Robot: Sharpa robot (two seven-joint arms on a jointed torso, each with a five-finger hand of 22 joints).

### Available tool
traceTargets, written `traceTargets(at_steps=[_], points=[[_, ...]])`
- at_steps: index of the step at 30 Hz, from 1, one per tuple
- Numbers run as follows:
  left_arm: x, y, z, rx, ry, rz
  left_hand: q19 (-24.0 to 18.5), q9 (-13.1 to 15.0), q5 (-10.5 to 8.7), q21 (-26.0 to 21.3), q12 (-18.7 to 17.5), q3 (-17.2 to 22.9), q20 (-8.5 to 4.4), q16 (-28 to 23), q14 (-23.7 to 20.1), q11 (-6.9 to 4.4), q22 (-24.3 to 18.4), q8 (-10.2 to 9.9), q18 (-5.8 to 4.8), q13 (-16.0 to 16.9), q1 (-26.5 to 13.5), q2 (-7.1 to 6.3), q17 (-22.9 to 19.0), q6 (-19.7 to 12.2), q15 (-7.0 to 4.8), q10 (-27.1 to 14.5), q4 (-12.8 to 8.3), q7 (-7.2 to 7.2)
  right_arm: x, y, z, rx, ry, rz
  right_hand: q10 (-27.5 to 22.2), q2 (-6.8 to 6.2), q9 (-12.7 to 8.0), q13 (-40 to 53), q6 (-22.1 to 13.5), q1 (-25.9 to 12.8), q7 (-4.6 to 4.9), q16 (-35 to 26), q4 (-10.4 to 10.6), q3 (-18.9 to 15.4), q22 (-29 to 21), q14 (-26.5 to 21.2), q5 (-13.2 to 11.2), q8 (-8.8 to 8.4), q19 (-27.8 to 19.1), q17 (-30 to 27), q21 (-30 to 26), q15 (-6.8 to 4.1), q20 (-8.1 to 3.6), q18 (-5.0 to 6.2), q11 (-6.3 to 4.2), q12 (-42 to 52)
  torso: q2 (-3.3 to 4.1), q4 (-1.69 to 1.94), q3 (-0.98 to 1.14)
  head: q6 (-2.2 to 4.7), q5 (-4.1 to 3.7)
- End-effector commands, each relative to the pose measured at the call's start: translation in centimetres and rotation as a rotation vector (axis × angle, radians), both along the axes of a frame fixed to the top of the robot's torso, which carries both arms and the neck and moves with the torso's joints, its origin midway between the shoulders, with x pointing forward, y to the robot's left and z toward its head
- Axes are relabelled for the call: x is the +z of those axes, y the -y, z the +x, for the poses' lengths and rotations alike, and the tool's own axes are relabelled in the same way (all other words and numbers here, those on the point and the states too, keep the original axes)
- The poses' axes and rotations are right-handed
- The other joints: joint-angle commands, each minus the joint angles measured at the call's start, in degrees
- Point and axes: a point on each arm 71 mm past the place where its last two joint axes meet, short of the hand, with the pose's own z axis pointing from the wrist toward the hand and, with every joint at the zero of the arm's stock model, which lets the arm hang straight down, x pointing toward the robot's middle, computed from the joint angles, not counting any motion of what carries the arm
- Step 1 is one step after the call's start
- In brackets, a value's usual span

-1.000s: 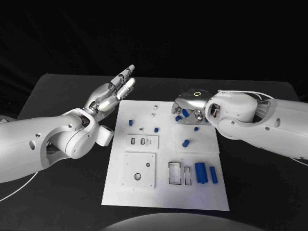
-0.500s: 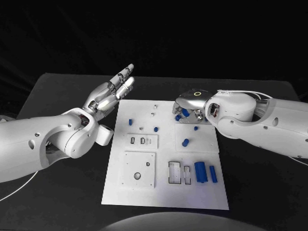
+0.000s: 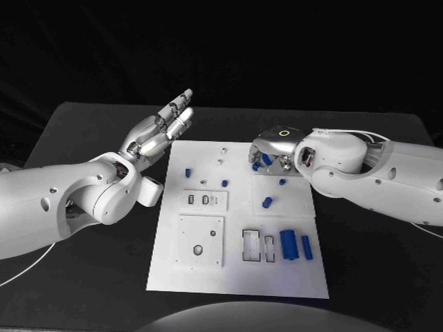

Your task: Assemble the parts on the task board

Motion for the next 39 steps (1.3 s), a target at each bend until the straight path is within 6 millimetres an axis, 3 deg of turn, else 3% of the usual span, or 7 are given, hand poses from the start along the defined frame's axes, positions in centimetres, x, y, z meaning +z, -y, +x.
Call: traceTargets(at_steps=[1,8,17,24,31,36,39], points=[[0.1,0.2,-0.1,-0.025,0.001,-0.014,-0.03,0.04,0.27,-0.02,-0.01,0.34,0.47,-0.06,-0.05,0.62,-0.06,0.18,0.42,-0.06,0.62,0.27,-0.05,0.04,0.37,-0.09,-0.12,0.17,0.1,-0.1,0.1,0.012,0.022,0.015,0.86,0.03,0.25,0.16,0.81,-0.07,-0.16,-0.19,-0.08,0.45,0.23,-0.52,-0.42,0.45,-0.52,0.14,-0.16,0.03,-0.16,0.24,-0.12,0.54,-0.01,0.01,-0.02,-0.16,-0.04],[0.1,0.1,-0.1,-0.026,-0.004,-0.013,-0.03,0.05,0.52,-0.02,-0.01,0.47,0.54,-0.06,-0.05,0.94,-0.06,0.2,0.44,-0.06,0.92,0.35,-0.05,0.09,0.48,-0.09,-0.16,0.35,-0.1,-0.1,0.1,0.028,0.032,0.04,4.48,0.47,1.7,0.61,4.08,0.82,-0.73,-0.23,-1.02,1.37,0.97,-0.82,-1.13,2.22,-0.99,0.37,0.07,-0.28,-0.41,0.27,-0.64,2.13,-0.03,0.0,0.0,-0.39,0.09],[0.0,0.1,0.0,-0.027,-0.008,-0.011,-0.03,0.07,0.85,-0.02,-0.01,0.58,0.67,-0.06,-0.05,1.19,-0.06,0.21,0.46,-0.06,1.25,0.39,-0.05,0.17,0.56,-0.09,-0.2,0.44,0.1,-0.2,0.0,0.044,0.037,0.092,8.68,1.12,3.74,0.94,7.44,1.59,-0.72,-0.41,-2.04,1.44,1.9,-1.02,-1.88,4.25,-1.52,0.52,0.41,-0.4,-0.58,0.24,-1.23,3.6,-0.02,0.0,0.0,-0.65,0.31],[0.0,0.0,0.0,-0.027,-0.013,-0.009,-0.03,0.07,1.21,-0.02,-0.01,0.69,0.76,-0.06,-0.05,1.31,-0.06,0.22,0.46,-0.06,1.54,0.43,-0.05,0.21,0.6,-0.09,-0.25,0.47,0.7,-0.4,-0.1,0.047,0.054,0.134,9.79,1.42,4.33,0.89,7.72,1.9,-0.29,-0.48,-2.38,1.38,2.34,-0.91,-2.55,4.45,-1.64,0.56,0.63,0.2,-0.33,0.09,-1.23,3.72,-0.05,0.02,-0.03,-0.47,0.58],[-0.1,-0.1,0.0,-0.024,-0.02,-0.004,-0.03,0.08,1.83,-0.02,-0.01,0.85,0.86,-0.06,-0.05,1.65,-0.06,0.23,0.45,-0.06,2.02,0.42,-0.05,0.25,0.65,-0.09,-0.33,0.38,2.7,-1.2,0.2,0.046,0.053,0.139,9.65,1.54,4.53,0.63,7.26,1.55,-0.08,-0.75,-2.12,1.19,2.57,-1.17,-3.15,4.14,-1.95,0.51,0.57,0.63,0.0,0.04,-0.91,3.24,-0.02,0.06,-0.1,-0.33,0.88],[-0.1,-0.1,0.0,-0.022,-0.022,-0.002,-0.03,0.08,2.49,-0.02,-0.01,1.0,0.91,-0.06,-0.05,1.98,-0.06,0.24,0.43,-0.06,2.47,0.42,-0.05,0.27,0.66,-0.09,-0.39,0.32,3.5,-2.3,0.5,0.054,0.047,0.143,9.36,1.92,4.62,0.37,6.69,1.54,0.14,-0.99,-2.01,1.38,2.76,-1.4,-2.66,3.72,-2.27,0.46,0.48,0.83,0.22,0.07,-0.67,2.71,0.0,0.06,-0.17,-0.02,1.08],[-0.1,-0.1,0.0,-0.022,-0.022,-0.002,-0.03,0.08,2.92,-0.02,-0.01,1.09,0.93,-0.06,-0.05,2.05,-0.06,0.24,0.42,-0.06,2.76,0.4,-0.05,0.28,0.65,-0.09,-0.45,0.28,3.7,-3.1,0.9,0.057,0.036,0.146,9.06,2.3,4.65,0.16,6.03,1.51,0.41,-1.14,-1.93,1.63,2.97,-1.51,-1.7,3.24,-2.51,0.45,0.44,0.99,0.4,0.11,-0.44,2.2,0.04,0.12,-0.09,0.1,1.16]])
